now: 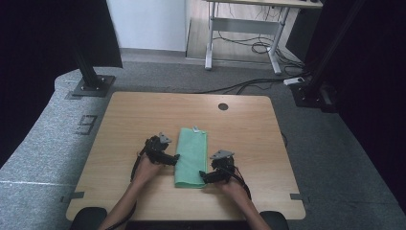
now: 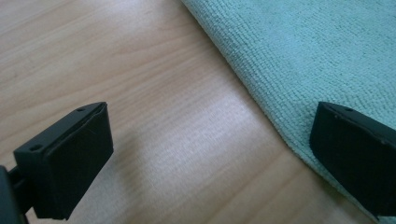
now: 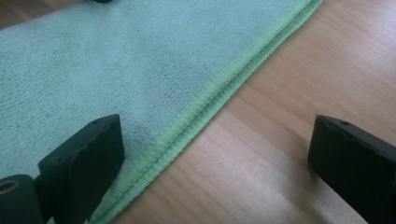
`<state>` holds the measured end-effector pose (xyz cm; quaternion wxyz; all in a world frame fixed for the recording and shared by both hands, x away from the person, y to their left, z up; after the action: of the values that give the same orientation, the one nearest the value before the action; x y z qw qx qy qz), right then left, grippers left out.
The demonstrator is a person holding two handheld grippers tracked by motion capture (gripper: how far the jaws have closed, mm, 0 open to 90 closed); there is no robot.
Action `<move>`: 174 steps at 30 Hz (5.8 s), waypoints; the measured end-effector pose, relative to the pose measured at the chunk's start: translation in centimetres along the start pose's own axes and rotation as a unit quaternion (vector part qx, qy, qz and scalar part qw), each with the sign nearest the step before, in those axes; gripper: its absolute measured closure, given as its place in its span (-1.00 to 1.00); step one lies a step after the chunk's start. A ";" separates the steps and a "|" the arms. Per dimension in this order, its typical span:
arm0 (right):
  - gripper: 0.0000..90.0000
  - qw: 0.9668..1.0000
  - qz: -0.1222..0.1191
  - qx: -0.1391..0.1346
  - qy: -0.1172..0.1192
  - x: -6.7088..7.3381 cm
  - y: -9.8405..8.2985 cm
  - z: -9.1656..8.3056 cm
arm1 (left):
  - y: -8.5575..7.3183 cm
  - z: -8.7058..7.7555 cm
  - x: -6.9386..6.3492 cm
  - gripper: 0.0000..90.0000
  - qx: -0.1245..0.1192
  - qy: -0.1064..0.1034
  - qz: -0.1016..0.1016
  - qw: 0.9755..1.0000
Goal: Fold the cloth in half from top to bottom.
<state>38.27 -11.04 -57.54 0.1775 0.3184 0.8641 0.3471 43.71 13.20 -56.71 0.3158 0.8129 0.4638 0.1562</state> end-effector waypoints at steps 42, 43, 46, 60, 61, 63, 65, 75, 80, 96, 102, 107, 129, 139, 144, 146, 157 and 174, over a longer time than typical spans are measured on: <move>-0.36 1.000 0.008 0.000 0.020 -3.3 3.7 0.1 | -3.1 -2.3 -2.4 -0.92 -0.006 -0.037 0.018 0.999; -0.31 1.000 0.008 0.001 0.020 -3.5 3.9 0.2 | -3.1 -2.3 -2.4 -0.91 -0.008 -0.037 0.017 0.999; -0.17 1.000 0.012 -0.003 0.019 -4.1 4.4 0.7 | -3.2 -2.3 -2.4 -0.91 -0.008 -0.037 0.013 0.999; 0.32 1.000 0.013 0.006 0.020 -5.8 7.0 3.6 | -3.2 -2.2 -2.2 -0.90 -0.005 -0.046 -0.001 0.999; 0.32 1.000 0.014 0.008 0.020 -5.9 7.1 3.9 | -3.2 -2.2 -2.2 -0.90 -0.005 -0.046 -0.001 0.999; 0.32 1.000 0.011 0.013 0.019 -5.9 7.3 4.3 | -3.2 -2.2 -2.3 -0.90 -0.005 -0.045 -0.002 0.999; 0.30 1.000 0.005 0.021 0.010 -6.0 7.3 4.8 | -3.2 -2.2 -2.3 -0.90 -0.005 -0.046 0.000 0.999; 0.62 0.999 0.007 0.038 0.033 -6.3 6.9 5.5 | -3.2 -2.1 -2.9 -0.90 -0.004 -0.053 0.007 0.999; 0.84 0.998 0.003 0.045 0.041 -6.1 7.1 5.4 | -3.2 -2.1 -2.9 -0.90 -0.004 -0.054 0.007 0.999; 0.90 0.998 -0.029 -0.005 0.055 -5.1 8.9 1.4 | -3.3 -2.2 -2.9 -0.90 -0.004 -0.051 0.004 0.999; 0.90 0.996 -0.053 -0.031 0.068 -3.6 9.5 -1.1 | -3.3 -2.2 -3.0 -0.90 -0.004 -0.049 0.003 0.999; 0.89 0.994 -0.063 -0.043 0.075 -3.0 9.1 -3.0 | -3.3 -2.2 -3.0 -0.90 -0.004 -0.048 0.001 0.999; 0.89 0.986 -0.084 -0.069 0.125 0.8 5.4 -8.2 | -3.4 -2.2 -3.1 -0.90 -0.004 -0.045 -0.004 0.999; 0.89 0.985 -0.083 -0.040 0.148 2.6 2.1 -7.2 | -3.4 -2.2 -3.1 -0.90 -0.004 -0.044 -0.004 0.999; 0.89 0.984 -0.079 -0.024 0.157 3.2 0.8 -6.4 | -3.4 -2.2 -3.0 -0.90 -0.004 -0.044 -0.004 0.999; 0.89 0.984 -0.077 -0.015 0.159 3.3 0.3 -6.0 | -3.4 -2.2 -3.0 -0.90 -0.004 -0.045 -0.004 0.999; 0.86 0.987 -0.060 0.009 0.149 3.4 -1.2 -4.4 | -3.3 -2.5 -2.8 -0.89 0.009 -0.068 0.020 0.997; 0.86 0.988 -0.036 0.003 0.148 3.3 -1.7 -4.3 | 1.3 -5.0 -6.1 -0.47 -0.003 -0.161 0.086 0.983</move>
<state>32.92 -11.84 -56.04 0.0594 0.2333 0.8926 0.3812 38.65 9.38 -51.90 0.3736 0.8634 0.3352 0.0512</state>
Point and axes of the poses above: each handheld gripper's, and its own axes: z roughly forward along the jaws, y roughly out of its top, x roughly to its left, the point moved 3 cm from there along z, roughly forward along the jaws, and after that the axes turned 8 degrees about -z, right-handed, at the moved point
